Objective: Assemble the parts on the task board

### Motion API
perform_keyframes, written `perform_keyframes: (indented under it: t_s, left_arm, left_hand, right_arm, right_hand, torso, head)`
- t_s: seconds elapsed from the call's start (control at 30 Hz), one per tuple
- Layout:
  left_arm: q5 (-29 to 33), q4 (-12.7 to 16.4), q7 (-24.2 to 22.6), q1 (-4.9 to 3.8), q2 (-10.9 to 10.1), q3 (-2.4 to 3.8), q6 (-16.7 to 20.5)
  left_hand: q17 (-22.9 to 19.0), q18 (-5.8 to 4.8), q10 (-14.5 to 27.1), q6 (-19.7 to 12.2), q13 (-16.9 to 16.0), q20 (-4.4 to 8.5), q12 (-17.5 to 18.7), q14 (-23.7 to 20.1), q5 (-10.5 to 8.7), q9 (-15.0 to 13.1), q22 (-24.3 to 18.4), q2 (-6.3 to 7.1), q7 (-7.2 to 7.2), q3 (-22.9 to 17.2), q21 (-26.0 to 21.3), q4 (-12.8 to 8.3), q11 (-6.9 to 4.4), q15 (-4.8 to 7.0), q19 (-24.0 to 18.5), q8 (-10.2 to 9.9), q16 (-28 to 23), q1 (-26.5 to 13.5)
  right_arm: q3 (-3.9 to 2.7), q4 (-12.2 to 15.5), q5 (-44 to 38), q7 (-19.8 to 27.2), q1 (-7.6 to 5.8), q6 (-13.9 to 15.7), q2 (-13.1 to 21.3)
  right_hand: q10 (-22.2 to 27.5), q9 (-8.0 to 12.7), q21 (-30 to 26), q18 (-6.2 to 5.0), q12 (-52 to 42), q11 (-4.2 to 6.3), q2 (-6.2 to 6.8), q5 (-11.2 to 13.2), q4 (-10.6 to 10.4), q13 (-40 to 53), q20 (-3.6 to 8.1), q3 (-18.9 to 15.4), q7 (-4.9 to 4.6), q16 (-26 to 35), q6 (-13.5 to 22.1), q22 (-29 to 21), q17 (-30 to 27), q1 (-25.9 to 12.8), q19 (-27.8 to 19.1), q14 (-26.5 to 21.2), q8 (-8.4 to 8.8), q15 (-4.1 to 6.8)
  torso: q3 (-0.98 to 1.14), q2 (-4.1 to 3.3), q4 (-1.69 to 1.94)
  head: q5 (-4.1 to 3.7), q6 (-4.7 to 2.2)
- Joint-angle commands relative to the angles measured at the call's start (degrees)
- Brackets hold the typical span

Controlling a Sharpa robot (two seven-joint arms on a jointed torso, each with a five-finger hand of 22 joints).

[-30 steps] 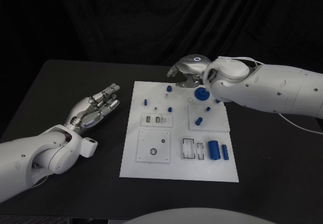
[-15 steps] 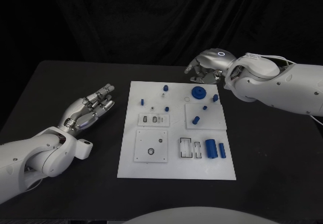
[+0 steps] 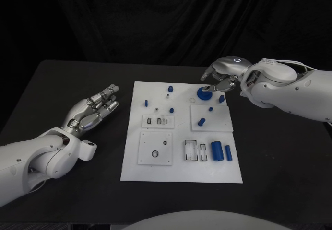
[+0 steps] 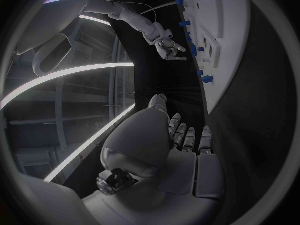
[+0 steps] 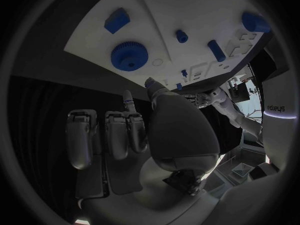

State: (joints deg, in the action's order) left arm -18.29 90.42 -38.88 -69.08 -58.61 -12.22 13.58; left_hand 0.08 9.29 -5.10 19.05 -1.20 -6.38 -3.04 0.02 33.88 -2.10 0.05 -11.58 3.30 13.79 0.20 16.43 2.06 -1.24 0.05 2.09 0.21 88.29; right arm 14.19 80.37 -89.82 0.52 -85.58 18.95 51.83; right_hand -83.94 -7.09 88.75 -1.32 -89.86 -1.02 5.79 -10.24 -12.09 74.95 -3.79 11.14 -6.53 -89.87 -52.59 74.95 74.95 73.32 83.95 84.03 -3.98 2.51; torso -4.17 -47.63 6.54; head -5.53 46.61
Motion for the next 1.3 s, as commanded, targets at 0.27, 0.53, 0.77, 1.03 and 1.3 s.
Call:
perform_keyframes:
  t_s: [0.27,0.53,0.77,1.03,1.3]
  left_arm:
    - [0.2,0.1,-13.6,-0.11,-0.1,0.04,-0.8]
    - [0.2,0.0,-13.5,-0.11,-0.1,0.04,-0.9]
    - [0.2,-0.3,-13.4,-0.11,0.1,0.04,-1.1]
    - [0.2,-0.5,-13.1,-0.10,0.4,0.04,-1.5]
    - [0.2,-0.7,-12.8,-0.09,0.4,0.04,-1.9]
  left_hand:
    - [-0.1,-0.06,0.1,-0.2,0.0,-0.47,0.3,0.0,0.35,0.0,-0.1,0.05,0.00,-0.4,-0.2,0.1,0.17,-0.30,-0.1,-0.1,-0.2,0.5]
    - [-0.1,-0.02,0.1,-0.3,0.0,-0.60,0.3,0.0,0.38,0.0,-0.1,0.03,-0.02,-0.4,-0.2,0.1,0.22,-0.41,-0.1,-0.1,-0.2,0.6]
    - [-0.1,0.00,0.2,-0.4,0.0,-0.68,0.3,0.0,0.40,0.0,-0.1,0.00,-0.01,-0.5,-0.2,0.1,0.24,-0.45,-0.1,-0.1,-0.2,0.6]
    - [-0.1,0.10,0.2,-0.5,0.0,-0.94,0.3,0.0,0.50,0.0,-0.1,-0.22,0.03,-0.7,-0.2,0.1,0.36,-0.57,-0.1,-0.1,-0.2,0.6]
    - [-0.1,0.16,0.2,-0.5,0.0,-1.09,0.3,0.0,0.55,0.0,0.0,-0.34,0.09,-0.8,-0.2,0.1,0.47,-0.67,0.0,-0.1,-0.2,0.6]
  right_arm:
    - [0.00,0.5,0.3,-5.2,0.51,-5.0,0.1]
    - [0.01,0.6,0.3,-6.7,0.63,-7.5,0.2]
    - [0.02,0.6,0.3,-7.5,0.79,-8.6,0.4]
    - [0.01,0.5,0.3,-8.0,1.24,-9.0,0.2]
    - [0.01,-0.3,-0.8,-7.8,1.84,-8.7,-0.3]
  right_hand:
    - [-6.1,0.0,1.2,1.32,-0.1,-0.46,-0.85,-4.0,0.0,15.1,-0.32,-0.1,-0.16,-0.1,-0.2,15.1,15.1,0.0,6.1,6.0,-0.16,-0.34]
    - [-6.1,0.3,1.2,1.32,-0.1,-0.72,-0.89,-6.4,1.5,15.1,-0.60,0.3,-0.46,-0.1,0.9,15.1,15.1,1.4,6.1,6.0,0.29,-0.61]
    - [-6.1,0.4,1.2,1.32,-0.1,-0.78,-0.79,-6.2,1.8,15.1,-0.67,0.2,-0.51,-0.1,1.9,15.1,15.1,1.5,6.1,6.0,0.39,-0.69]
    - [-6.1,-0.1,1.2,1.32,-0.1,-0.98,-0.65,-2.7,2.5,15.1,-0.86,-0.1,-0.71,-0.1,2.5,15.1,15.1,1.9,6.1,6.0,0.06,-0.87]
    - [-6.1,-1.0,1.2,1.32,-0.1,-0.82,-0.63,-1.5,3.2,15.1,-0.87,-0.3,-0.43,-0.1,1.7,15.1,15.1,2.9,6.1,6.0,-0.76,-0.79]
  torso:
    - [-0.02,-0.11,0.08]
    - [-0.07,0.00,0.18]
    - [-0.06,-0.01,0.06]
    - [-0.04,0.01,0.12]
    - [-0.04,0.02,0.11]
  head:
    - [0.00,0.11]
    - [-0.27,0.38]
    - [-0.05,0.21]
    - [-0.16,0.44]
    - [-0.09,0.69]
